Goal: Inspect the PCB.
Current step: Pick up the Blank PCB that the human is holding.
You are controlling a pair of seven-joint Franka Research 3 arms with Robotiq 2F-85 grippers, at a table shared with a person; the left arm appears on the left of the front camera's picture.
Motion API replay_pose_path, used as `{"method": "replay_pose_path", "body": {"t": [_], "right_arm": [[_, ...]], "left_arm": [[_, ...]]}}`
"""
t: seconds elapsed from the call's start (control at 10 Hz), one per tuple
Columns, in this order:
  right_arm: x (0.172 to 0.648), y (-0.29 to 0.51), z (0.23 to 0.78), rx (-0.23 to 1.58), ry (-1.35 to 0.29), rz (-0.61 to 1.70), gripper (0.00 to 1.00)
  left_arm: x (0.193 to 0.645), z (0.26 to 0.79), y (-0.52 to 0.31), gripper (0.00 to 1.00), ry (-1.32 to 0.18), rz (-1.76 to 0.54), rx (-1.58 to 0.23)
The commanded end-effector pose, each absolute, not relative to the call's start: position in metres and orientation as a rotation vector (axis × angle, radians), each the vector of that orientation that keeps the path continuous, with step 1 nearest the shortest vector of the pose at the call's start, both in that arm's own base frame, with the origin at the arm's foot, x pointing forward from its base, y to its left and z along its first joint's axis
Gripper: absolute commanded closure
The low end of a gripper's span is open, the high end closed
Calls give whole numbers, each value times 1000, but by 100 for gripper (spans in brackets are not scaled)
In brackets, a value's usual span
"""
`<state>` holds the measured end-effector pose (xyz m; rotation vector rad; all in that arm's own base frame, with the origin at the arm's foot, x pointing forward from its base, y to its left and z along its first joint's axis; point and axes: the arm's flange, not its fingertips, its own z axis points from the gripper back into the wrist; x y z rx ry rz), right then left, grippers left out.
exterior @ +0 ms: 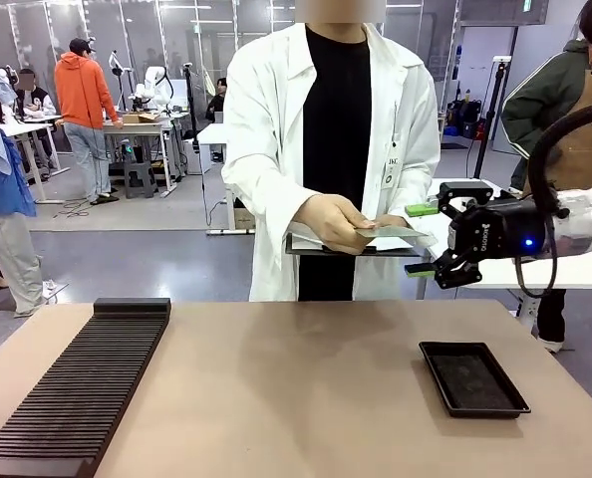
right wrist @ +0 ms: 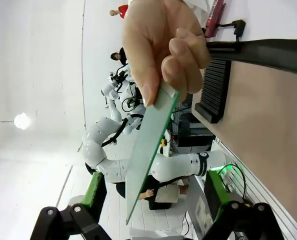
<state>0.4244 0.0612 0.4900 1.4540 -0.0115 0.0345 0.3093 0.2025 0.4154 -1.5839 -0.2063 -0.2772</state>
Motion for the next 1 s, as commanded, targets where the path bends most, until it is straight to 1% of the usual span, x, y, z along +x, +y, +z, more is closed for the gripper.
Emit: {"method": "replay_pose_path", "body": {"t": [0.0,0.1,0.2,0.3,0.5,0.7,0.8,0.9], "right_arm": [[430,71,495,1469,-5,8,0],[430,75,495,1485,-2,-2,0],[429,80,496,1482,-4,0,22],[428,83,496,1483,-8,3,57],[426,86,495,1497,-6,-20,100],[425,90,493,1497,-6,-19,100],[424,91,492,1499,-10,-25,94],[423,92,493,1500,-10,-23,100]], "left_arm": [[313,416,207,0,-195,-279,-1569],[313,416,207,0,-195,-279,-1569],[313,416,207,0,-195,-279,-1569],[313,416,207,0,-195,-279,-1569],[313,416,207,0,-195,-279,-1569],[313,416,207,0,-195,-279,-1569],[313,416,207,0,-195,-279,-1569],[313,416,207,0,-195,-279,-1569]]}}
